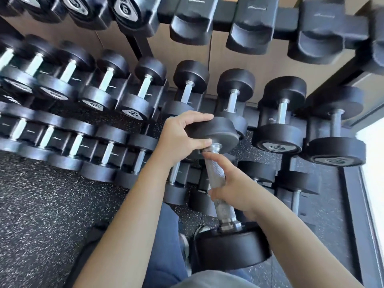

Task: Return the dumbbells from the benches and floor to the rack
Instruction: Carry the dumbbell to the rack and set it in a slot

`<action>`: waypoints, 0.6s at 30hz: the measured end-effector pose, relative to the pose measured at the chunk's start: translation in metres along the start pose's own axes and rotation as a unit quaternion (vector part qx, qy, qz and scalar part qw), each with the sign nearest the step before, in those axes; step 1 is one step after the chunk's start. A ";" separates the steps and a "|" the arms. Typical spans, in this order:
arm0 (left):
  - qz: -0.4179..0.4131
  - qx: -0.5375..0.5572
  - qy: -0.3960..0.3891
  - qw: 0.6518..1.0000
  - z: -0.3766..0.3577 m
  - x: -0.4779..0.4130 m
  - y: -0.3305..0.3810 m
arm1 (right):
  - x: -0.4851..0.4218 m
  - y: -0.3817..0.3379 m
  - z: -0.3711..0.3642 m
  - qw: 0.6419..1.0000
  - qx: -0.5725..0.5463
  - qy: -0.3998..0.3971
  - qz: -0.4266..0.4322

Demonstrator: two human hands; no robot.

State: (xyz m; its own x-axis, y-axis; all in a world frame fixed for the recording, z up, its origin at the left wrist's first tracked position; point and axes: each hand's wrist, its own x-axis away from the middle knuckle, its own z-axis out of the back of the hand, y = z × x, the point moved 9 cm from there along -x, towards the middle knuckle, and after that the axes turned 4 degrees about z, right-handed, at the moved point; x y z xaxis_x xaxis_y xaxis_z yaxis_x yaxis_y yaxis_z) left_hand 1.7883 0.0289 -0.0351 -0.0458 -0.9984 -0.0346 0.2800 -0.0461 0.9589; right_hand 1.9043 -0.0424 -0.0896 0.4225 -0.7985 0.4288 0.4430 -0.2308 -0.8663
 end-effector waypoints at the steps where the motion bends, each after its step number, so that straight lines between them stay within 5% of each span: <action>1: 0.006 0.002 0.000 1.000 0.000 -0.006 -0.002 | -0.006 0.000 0.002 1.000 -0.007 -0.005 -0.002; 18: 0.027 0.036 -0.034 0.998 0.004 -0.101 -0.032 | -0.087 -0.017 0.038 1.000 -0.019 0.005 -0.024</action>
State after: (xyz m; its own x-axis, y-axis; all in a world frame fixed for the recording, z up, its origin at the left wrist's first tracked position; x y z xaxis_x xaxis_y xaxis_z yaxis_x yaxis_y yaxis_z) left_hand 1.7801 0.1316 -0.0616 -0.0977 -0.9946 0.0353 0.2141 0.0137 0.9767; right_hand 1.8903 0.0518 -0.1025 0.3931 -0.7914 0.4682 0.4323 -0.2904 -0.8537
